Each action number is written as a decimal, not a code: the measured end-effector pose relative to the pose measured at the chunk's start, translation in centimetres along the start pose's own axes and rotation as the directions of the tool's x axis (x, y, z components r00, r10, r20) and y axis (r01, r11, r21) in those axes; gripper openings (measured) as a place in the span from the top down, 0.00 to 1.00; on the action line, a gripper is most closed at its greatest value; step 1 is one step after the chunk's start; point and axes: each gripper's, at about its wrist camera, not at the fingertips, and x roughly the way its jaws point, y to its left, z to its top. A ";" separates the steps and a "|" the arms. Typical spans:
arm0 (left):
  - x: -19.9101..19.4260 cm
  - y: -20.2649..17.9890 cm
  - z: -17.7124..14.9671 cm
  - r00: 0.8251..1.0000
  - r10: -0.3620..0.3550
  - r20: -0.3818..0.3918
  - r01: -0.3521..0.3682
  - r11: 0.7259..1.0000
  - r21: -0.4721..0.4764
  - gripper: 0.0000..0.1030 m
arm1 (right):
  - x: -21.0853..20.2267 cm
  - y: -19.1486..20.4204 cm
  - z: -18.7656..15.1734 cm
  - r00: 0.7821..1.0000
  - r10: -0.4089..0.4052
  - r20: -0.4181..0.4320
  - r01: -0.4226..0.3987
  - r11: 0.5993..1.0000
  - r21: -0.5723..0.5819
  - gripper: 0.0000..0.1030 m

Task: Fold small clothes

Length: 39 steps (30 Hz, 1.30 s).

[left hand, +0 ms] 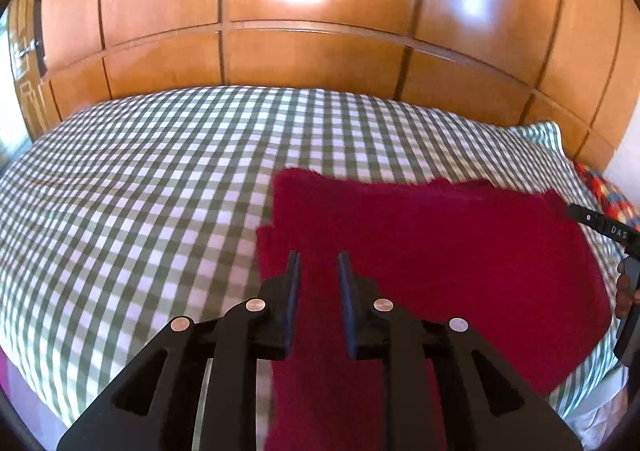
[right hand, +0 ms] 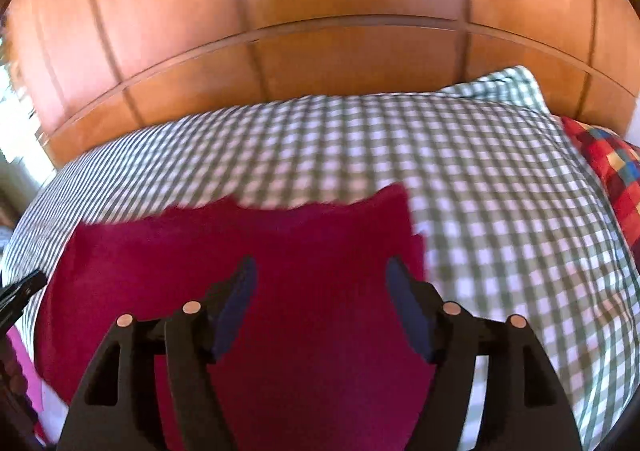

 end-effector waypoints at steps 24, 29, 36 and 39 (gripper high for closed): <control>-2.4 0.7 -4.8 0.999 0.033 -0.019 -0.034 0.999 -0.014 0.66 | -5.1 -5.3 -8.6 0.996 -0.020 -0.083 0.037 0.979 0.202 0.53; -3.5 3.7 -6.0 0.999 -0.018 -0.033 0.013 0.992 -0.124 0.49 | -5.6 -5.4 -8.8 0.997 -0.005 -0.075 0.021 0.978 0.208 0.64; -4.0 4.1 -8.3 0.984 -0.154 -0.084 0.146 0.984 -0.102 0.79 | -5.9 -5.2 -8.9 0.997 -0.007 -0.071 0.020 0.982 0.185 0.93; -3.8 3.3 -8.8 0.990 -0.114 -0.088 0.111 0.993 -0.035 0.91 | -6.7 -5.1 -9.1 0.997 -0.044 -0.064 0.053 0.989 0.140 0.94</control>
